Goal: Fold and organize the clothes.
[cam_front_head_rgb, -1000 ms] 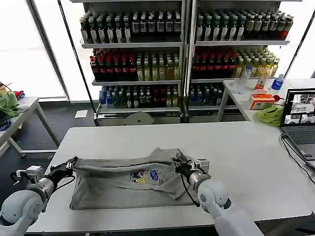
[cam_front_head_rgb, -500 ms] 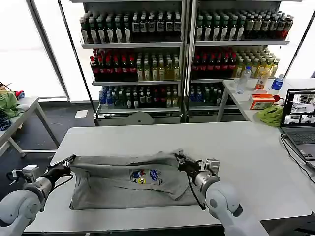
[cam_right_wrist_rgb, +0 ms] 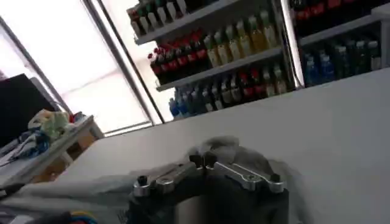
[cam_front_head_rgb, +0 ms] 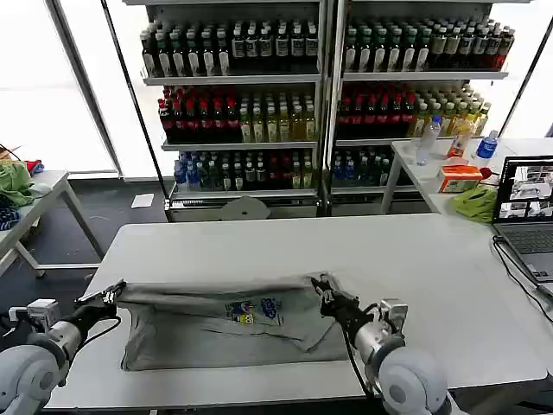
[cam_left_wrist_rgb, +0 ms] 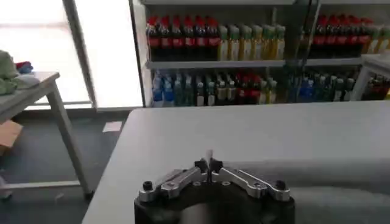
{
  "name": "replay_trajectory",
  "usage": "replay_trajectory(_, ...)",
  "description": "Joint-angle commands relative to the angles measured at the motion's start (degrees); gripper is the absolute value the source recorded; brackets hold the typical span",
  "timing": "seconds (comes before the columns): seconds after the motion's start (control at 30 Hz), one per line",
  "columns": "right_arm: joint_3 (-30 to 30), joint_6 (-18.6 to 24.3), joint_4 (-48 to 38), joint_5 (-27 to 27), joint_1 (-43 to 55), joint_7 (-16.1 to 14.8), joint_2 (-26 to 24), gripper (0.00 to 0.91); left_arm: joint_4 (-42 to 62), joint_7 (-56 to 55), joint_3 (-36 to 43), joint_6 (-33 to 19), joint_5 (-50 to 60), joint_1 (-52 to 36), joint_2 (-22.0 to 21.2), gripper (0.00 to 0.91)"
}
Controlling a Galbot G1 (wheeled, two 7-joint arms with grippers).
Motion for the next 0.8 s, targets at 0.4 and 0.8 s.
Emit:
replay_trajectory(0.4, 2.1, 0.1, -2.8, -7.7, -9.5, -1.5, 0.0, 0.0, -9.8, -2.1, -3.1, -2.8, 5.5, 15.3, -8.1, 0.0)
replay_trajectory(0.8, 2.1, 0.1, -5.8, -8.0, -5.2, -1.4, 0.7, 0.907, -9.4, -3.1, 1.7, -2.4, 9.0, 17.8, -13.5, 0.907)
